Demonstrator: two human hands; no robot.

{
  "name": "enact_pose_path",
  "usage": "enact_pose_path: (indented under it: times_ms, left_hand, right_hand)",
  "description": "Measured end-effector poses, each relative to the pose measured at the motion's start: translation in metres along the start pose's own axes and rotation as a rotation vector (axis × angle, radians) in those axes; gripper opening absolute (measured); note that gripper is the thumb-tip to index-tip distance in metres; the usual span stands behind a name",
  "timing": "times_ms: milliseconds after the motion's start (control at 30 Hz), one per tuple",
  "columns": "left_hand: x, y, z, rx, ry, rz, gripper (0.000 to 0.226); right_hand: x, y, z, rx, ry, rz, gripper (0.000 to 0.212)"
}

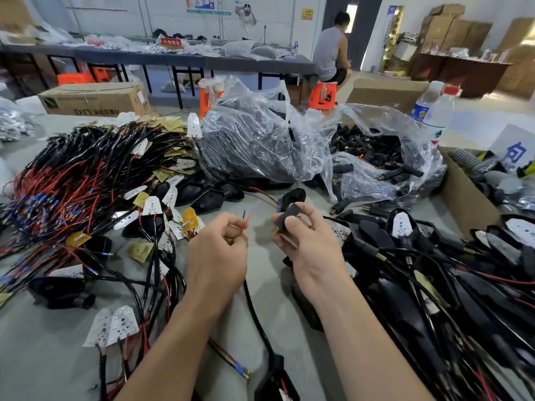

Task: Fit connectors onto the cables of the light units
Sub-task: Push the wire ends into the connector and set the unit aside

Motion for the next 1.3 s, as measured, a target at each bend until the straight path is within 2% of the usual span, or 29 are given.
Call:
enact_pose_path:
  times_ms: [167,233,333,433,667,867,1067,1300]
  left_hand:
    - [0.004,0.000,-0.002,-0.046,-0.001,0.119,0.023]
    - [0.007,0.002,-0.002,-0.046,-0.013,0.137,0.019]
    - [0.011,0.005,-0.001,-0.080,-0.041,0.142,0.035]
    - [0.009,0.004,-0.003,-0.098,-0.034,0.186,0.042]
    - [0.004,0.003,-0.006,-0.137,0.054,0.302,0.032]
    - [0.003,0.002,-0.004,-0.159,0.077,0.298,0.025]
    - [0.001,0.003,-0.006,-0.117,0.118,0.316,0.023]
    - [0.002,0.003,-0.004,-0.104,0.142,0.320,0.023]
  right_hand:
    - [-0.013,0.009,-0.003,-0.133,0.112,0.323,0.036]
    - [-0.018,0.013,-0.003,-0.120,0.183,0.382,0.033]
    - [-0.020,0.017,-0.003,-0.078,0.226,0.345,0.026]
    - [-0.022,0.021,-0.004,-0.043,0.246,0.298,0.025]
    - [-0.023,0.024,-0.012,0.017,0.270,0.236,0.027]
    - [-0.023,0.021,-0.008,-0.100,0.186,0.142,0.027]
    - [-0.024,0.018,-0.005,-0.210,0.136,0.227,0.032]
    - [-0.026,0.018,-0.003,-0.167,0.179,0.263,0.026]
Point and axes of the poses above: each hand's wrist, its own z-axis away from the middle knuckle, its own y-axis out of the back of the hand, x = y × z, the point moved 2 cm from there along -z, towards the middle knuckle, and after that the axes turned 8 degrees about -z, right-handed, at the moved point
